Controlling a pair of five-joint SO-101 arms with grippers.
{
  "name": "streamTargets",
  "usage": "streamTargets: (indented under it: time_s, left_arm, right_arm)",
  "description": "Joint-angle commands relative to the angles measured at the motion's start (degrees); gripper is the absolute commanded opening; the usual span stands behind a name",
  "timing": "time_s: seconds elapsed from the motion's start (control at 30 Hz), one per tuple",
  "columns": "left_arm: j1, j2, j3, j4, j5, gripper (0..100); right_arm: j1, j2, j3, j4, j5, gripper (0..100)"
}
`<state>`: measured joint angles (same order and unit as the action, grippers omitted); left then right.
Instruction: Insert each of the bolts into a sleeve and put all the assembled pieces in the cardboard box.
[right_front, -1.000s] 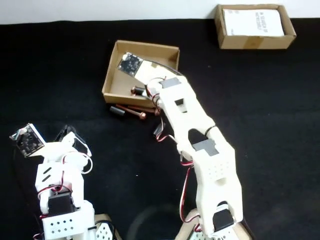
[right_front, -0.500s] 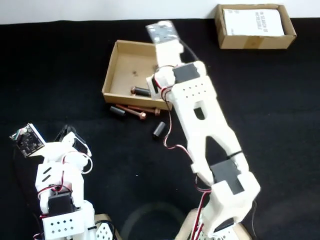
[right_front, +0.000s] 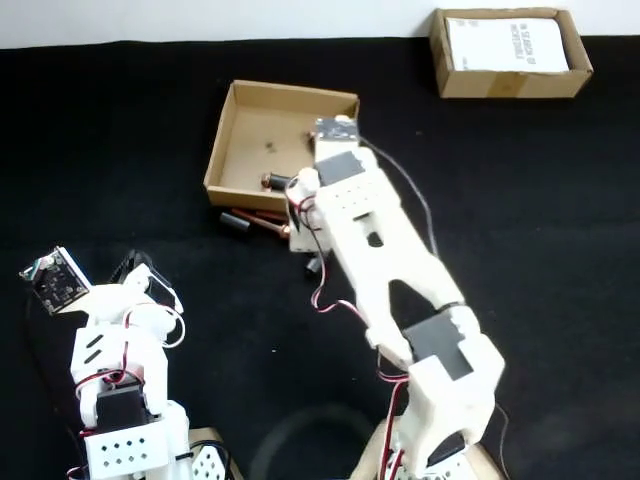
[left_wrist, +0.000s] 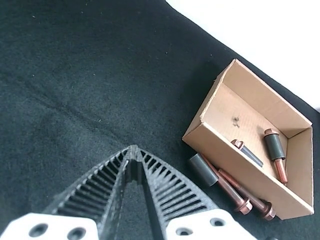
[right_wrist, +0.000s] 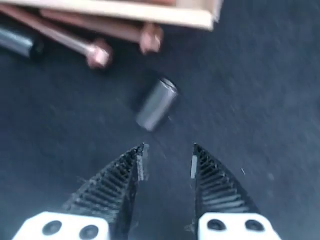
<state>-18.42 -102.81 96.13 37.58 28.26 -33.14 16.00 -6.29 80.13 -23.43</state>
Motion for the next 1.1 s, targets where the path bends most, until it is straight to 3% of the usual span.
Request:
streamTargets:
  time_s: [0.0, 0.5, 0.73, 0.93, 1.07]
  left_arm:
    - [-0.8, -0.5, 1.0, 0.0, 0.2, 1]
    - [-0.8, -0.5, 1.0, 0.0, 0.2, 1]
    - [-0.8, -0.5, 1.0, 0.1, 0.0, 1]
    - [2.0, -0.6, 1.0, 3.0, -0.1, 1]
    - [3.1, -0.6, 1.0, 4.6, -0.3, 1]
  right_arm:
    - [-1.6, 1.5, 0.1, -4.5, -0.8, 12.5]
    - [-2.1, 13.3, 0.0, -11.6, -5.8, 12.2]
    - [-1.9, 17.4, 0.0, -14.3, -5.8, 0.8]
    - [0.7, 7.9, -0.2, -13.4, -4.7, 0.6]
    - [2.2, -4.2, -2.3, -13.0, 0.1, 0.6]
